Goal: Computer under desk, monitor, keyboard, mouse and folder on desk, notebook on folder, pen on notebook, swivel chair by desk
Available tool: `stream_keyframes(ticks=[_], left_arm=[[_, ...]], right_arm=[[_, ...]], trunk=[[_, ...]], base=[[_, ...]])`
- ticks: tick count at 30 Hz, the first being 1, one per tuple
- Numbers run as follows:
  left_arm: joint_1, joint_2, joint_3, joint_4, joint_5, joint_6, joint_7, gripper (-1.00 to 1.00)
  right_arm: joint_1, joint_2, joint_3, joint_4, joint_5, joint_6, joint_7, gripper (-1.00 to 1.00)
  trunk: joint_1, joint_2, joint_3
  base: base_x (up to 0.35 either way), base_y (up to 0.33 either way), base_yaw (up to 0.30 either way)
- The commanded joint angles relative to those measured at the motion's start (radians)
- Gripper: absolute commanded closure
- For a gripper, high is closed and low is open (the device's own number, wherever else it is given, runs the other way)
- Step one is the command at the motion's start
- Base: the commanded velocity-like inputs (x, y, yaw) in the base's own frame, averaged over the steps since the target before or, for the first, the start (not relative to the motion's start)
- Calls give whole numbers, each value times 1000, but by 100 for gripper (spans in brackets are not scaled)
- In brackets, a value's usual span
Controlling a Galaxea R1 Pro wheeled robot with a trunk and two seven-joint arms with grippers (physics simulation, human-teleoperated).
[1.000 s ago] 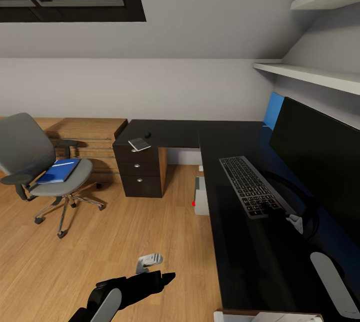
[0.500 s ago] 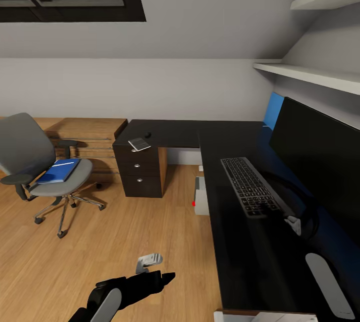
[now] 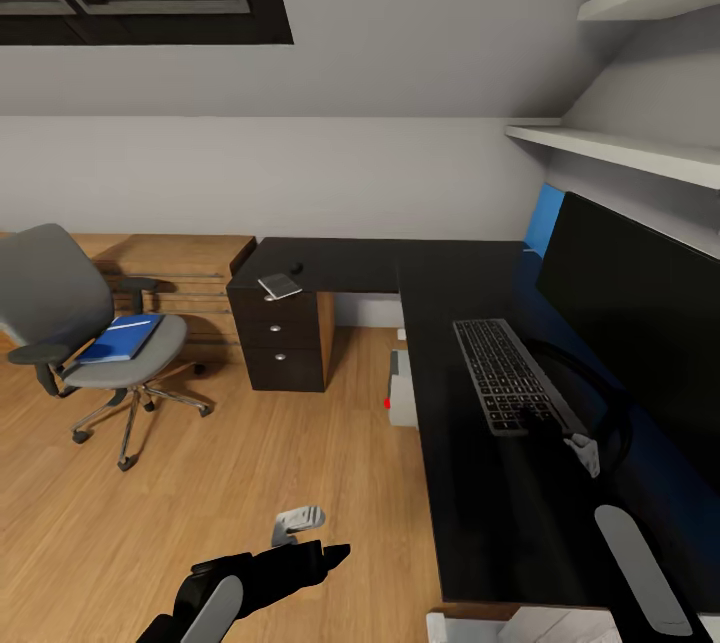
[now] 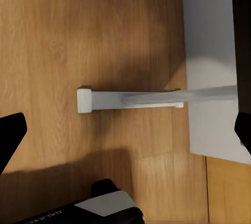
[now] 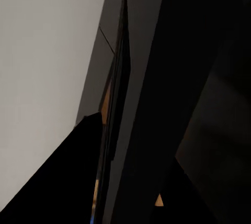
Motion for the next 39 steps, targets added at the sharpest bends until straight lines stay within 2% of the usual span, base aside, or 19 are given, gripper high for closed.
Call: stream_keyframes(ticks=[1,9,26,39], left_arm=[[-1,1,-2,-1,9,2,8,-100],[-1,1,-2,-1,9,2,7,-100],[-1,1,-2,-1,10,2,8,-100],[-1,0,-2,-1,10,2,8,-100]], right_arm=[[-1,0,-1,-1,-10,4,-6,100],[-1,0,-1,17,-8,4,-6,100],[-1,1,-1,20,-8,-1,-9,100],[-1,3,-2,19,-15,0,-41,100]], trunk=[[0,-1,-1],[0,-1,-1],[0,-1,-1],[0,-1,-1]], base=[[-127,0,0],[-162,0,0],[-5,0,0],[0,0,0]])
